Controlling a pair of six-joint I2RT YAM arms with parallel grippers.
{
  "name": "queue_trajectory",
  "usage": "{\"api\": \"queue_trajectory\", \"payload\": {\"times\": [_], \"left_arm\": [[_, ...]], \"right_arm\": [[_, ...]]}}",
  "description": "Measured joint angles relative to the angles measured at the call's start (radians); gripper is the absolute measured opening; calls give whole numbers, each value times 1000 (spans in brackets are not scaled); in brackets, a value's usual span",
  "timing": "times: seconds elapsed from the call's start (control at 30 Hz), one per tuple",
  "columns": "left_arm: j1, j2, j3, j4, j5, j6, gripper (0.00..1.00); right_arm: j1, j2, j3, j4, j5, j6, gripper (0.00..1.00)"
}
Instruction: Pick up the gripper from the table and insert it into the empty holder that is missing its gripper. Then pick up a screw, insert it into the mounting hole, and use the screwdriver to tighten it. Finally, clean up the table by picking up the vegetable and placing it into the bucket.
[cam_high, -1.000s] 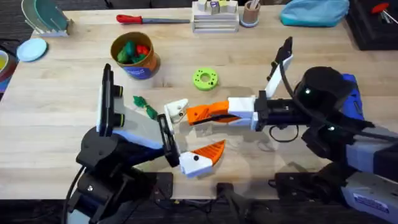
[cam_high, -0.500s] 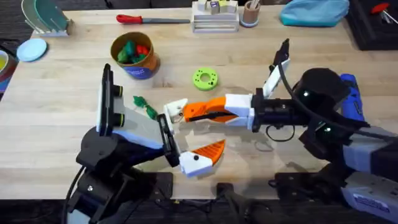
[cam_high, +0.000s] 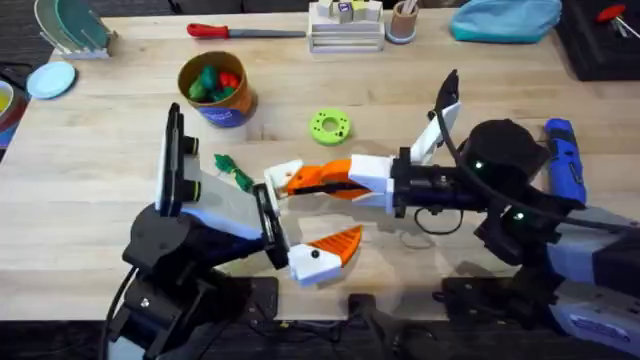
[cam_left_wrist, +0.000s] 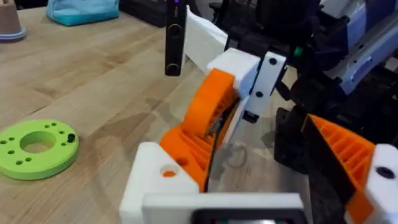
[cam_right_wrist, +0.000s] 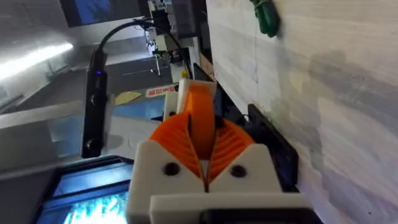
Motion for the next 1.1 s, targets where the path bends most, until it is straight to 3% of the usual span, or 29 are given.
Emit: {"api": "queue_trajectory", "payload": {"times": [0.3,0.67,1.1], "left_arm": [[1,9,0,-1,-2,-26,991],[28,8,1,0,-90,-44,991],[27,8,2,-2,-60,-44,991]], "right_arm": [[0,133,70,18,-56,6,8],[-33,345,237,13,-186,-30,8],[-62,364,250,1,-254,-84,8]]}}
